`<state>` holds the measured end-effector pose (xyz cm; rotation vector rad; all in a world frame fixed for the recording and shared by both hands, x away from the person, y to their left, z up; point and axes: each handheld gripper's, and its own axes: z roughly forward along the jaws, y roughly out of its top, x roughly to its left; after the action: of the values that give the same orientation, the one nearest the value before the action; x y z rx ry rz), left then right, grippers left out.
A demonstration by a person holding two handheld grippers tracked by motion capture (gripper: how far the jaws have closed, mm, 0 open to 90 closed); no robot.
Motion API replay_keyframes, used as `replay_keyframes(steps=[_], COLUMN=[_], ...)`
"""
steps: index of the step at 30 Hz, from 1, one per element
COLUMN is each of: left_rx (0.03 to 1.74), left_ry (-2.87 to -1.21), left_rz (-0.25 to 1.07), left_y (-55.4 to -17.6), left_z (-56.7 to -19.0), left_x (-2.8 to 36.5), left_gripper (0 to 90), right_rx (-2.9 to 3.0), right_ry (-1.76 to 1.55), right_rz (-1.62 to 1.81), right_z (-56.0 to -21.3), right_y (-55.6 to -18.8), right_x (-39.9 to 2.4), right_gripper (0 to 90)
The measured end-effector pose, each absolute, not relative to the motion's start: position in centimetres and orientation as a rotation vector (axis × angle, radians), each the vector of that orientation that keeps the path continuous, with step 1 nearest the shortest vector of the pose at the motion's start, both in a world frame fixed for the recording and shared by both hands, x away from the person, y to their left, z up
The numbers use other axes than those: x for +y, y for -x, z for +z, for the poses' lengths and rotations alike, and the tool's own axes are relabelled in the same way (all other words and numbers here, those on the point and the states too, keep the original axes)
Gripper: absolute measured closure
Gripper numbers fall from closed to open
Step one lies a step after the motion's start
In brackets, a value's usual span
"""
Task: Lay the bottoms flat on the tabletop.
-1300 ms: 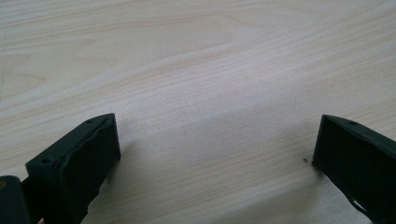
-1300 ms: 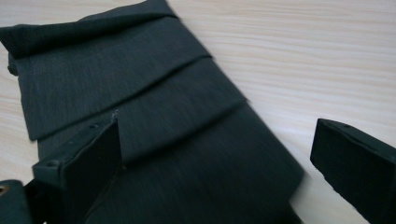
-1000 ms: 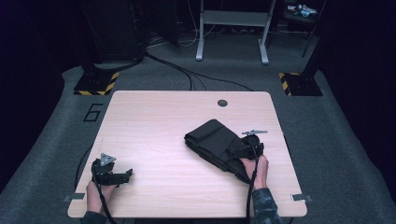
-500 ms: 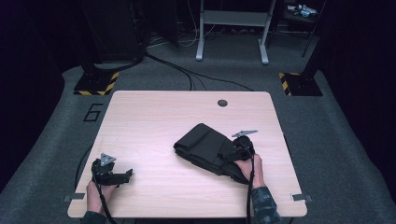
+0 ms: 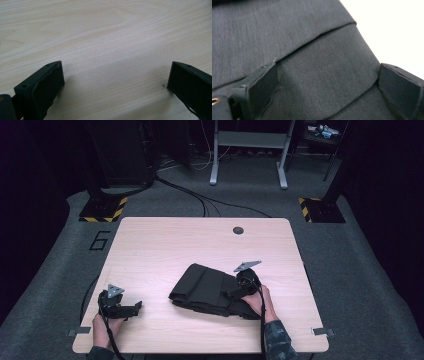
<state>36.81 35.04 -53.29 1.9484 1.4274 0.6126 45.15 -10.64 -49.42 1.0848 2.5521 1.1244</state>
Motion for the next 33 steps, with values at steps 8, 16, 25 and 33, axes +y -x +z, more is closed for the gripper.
replay_keyframes(steps=[8,16,25,33], left_rx=[1.426,1.37,1.21,1.063], left_ry=[-1.953,-1.939,-1.956,-2.026], left_rz=[0.617,0.589,0.574,0.548], left_y=[-36.8,-36.5,-36.1,-36.5], left_z=[-53.3,-52.0,-48.4,-46.2], left_x=[35.0,34.0,30.3,26.2], left_gripper=[0.1,0.0,0.0,0.0], right_rx=[2.317,2.108,2.03,2.016], right_ry=[-1.27,-1.465,-1.555,-1.575], right_rz=[1.19,1.085,0.994,0.979], right_z=[-47.7,-50.1,-52.2,-52.7], right_y=[-43.0,-39.9,-39.0,-39.4], right_x=[-16.0,-23.2,-25.9,-26.3], right_gripper=[1.8,1.3,1.2,1.8])
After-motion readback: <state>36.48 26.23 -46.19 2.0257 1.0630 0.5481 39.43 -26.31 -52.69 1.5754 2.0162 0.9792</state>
